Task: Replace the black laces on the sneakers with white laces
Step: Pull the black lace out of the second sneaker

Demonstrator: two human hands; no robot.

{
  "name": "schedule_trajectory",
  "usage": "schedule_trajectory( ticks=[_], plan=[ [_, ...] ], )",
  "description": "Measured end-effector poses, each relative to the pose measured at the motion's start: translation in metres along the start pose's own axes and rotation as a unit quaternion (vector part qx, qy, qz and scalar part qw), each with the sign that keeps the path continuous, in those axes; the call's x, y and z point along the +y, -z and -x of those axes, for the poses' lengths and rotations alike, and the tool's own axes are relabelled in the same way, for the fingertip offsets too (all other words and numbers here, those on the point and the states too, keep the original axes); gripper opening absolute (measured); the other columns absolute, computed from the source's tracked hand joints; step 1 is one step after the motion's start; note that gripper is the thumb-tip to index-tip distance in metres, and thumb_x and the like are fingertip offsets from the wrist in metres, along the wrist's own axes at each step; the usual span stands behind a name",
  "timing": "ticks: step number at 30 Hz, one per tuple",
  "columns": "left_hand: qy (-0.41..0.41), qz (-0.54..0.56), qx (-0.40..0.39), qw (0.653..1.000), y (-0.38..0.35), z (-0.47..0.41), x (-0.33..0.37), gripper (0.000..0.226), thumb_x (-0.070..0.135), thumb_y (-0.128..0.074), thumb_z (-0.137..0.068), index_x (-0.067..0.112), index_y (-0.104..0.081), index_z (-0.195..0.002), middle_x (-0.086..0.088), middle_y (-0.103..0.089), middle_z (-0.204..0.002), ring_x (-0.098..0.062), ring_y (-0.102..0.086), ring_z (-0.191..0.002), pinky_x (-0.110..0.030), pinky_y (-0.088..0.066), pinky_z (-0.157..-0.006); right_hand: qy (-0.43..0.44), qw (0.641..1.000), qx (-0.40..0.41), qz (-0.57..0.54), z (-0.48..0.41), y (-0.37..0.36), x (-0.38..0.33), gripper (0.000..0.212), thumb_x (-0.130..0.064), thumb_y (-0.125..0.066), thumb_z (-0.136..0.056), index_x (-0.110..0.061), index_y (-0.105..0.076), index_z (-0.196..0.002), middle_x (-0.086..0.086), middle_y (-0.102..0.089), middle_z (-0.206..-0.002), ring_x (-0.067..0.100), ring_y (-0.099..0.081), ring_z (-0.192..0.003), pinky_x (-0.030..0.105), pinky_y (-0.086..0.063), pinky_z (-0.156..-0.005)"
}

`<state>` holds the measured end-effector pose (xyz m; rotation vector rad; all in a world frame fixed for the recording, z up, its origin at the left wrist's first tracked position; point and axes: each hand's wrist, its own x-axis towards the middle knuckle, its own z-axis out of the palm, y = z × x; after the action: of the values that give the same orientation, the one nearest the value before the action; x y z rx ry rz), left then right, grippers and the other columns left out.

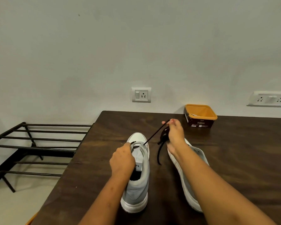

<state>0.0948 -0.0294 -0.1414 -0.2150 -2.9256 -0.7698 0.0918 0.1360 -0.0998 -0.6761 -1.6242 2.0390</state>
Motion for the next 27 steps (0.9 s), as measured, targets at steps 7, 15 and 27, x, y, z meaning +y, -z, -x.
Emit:
schedule_trajectory(
  ticks=[7,15,27],
  plan=[
    [-0.016,0.003,-0.008,1.000,0.000,0.001,0.002,0.026,0.019,-0.035,-0.099,0.018,-0.056,-0.114,-0.009,-0.064,-0.110,-0.030,-0.060,-0.100,-0.034,-0.043,-0.072,0.004,0.996,-0.074,0.056,0.003,0.003,-0.008,0.036,-0.028,-0.036,-0.103,-0.017,-0.048,-0.071,-0.006,-0.037,-0.047,0.004,-0.029,-0.040,0.019,-0.026,-0.042],
    [-0.044,0.034,-0.107,0.993,0.008,-0.009,-0.004,0.048,0.015,-0.042,-0.089,0.035,-0.049,-0.133,0.001,-0.052,-0.133,-0.027,-0.053,-0.115,-0.036,-0.045,-0.089,0.052,0.739,-0.202,0.640,0.003,0.004,0.038,0.033,-0.048,-0.050,-0.093,-0.022,-0.059,-0.111,0.002,-0.062,-0.118,0.024,-0.059,-0.106,0.036,-0.048,-0.088],
    [0.078,0.107,-0.187,0.973,0.005,-0.017,-0.009,0.065,0.019,-0.046,-0.090,0.019,-0.022,-0.150,-0.015,0.003,-0.158,-0.039,-0.018,-0.141,-0.040,-0.024,-0.112,0.062,0.907,-0.151,0.388,0.008,-0.009,0.049,0.029,-0.016,-0.048,-0.097,-0.025,-0.047,-0.069,0.005,-0.060,-0.087,0.024,-0.054,-0.084,0.032,-0.040,-0.073]
  ],
)
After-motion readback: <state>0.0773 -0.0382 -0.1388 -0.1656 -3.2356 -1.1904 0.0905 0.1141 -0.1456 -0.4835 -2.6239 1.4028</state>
